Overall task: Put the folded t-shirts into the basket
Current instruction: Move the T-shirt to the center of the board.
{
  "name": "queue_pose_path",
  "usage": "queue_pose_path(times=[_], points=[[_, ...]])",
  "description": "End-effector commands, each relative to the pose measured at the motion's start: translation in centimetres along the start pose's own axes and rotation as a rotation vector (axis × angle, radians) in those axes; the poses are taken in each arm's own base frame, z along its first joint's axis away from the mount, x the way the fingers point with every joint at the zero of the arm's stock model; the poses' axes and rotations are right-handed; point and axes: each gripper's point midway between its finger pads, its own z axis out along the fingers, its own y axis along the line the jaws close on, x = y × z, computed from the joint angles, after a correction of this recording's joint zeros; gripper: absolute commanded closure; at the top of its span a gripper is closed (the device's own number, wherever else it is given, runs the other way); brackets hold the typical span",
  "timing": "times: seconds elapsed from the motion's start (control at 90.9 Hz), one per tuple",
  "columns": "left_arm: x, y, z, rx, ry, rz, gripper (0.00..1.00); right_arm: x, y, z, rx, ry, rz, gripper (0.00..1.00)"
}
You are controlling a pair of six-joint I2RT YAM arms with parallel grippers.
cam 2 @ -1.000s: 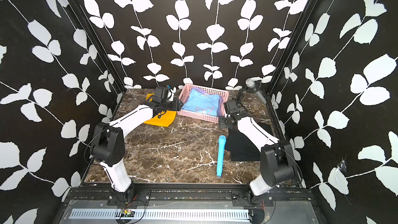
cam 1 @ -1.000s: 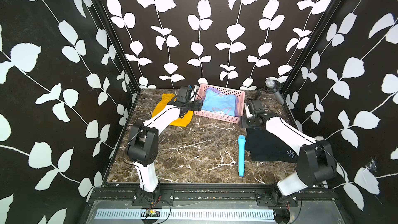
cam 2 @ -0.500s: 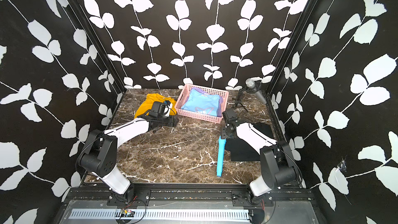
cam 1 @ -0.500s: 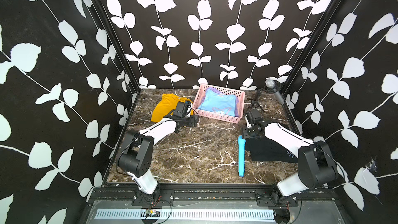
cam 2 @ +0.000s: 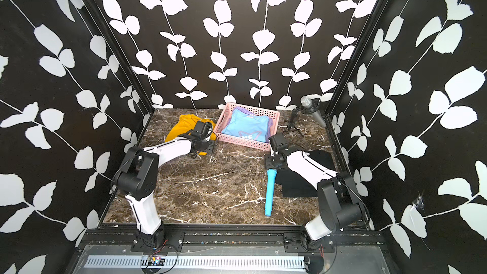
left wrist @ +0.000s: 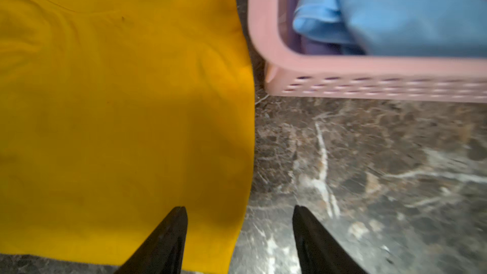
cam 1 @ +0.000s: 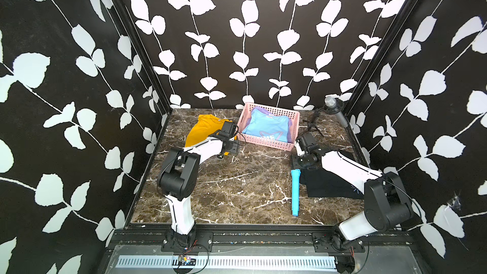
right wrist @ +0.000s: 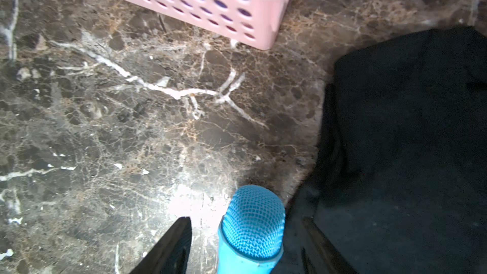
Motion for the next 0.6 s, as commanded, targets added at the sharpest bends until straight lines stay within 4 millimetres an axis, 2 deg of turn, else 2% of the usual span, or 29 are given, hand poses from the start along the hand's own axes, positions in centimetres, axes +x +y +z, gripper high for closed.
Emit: queue_pose_path(times=[0.0,0.165,0.341,0.594], points=[[0.8,1.7,0.3,-0.089,0.073,0.056,0.39,-1.1,1.0,-0.9,-0.045,-0.046,0.007,0.35],[1.9,1.6,1.0,-0.086,0.128,0.063,0.52,-1.1,1.1,-1.1,-0.048,-0.053,0.007,0.35],[4.3,1.1,1.1,-0.054,0.185,0.037,0.68,-1.2,1.3,-1.1,-0.061,-0.056,0.01,0.35],[7.7,-0.6,-0.6,-0.003,0.225,0.024,0.86,-1.6,1.5,-1.9,-0.067,-0.075,0.004,0.35]])
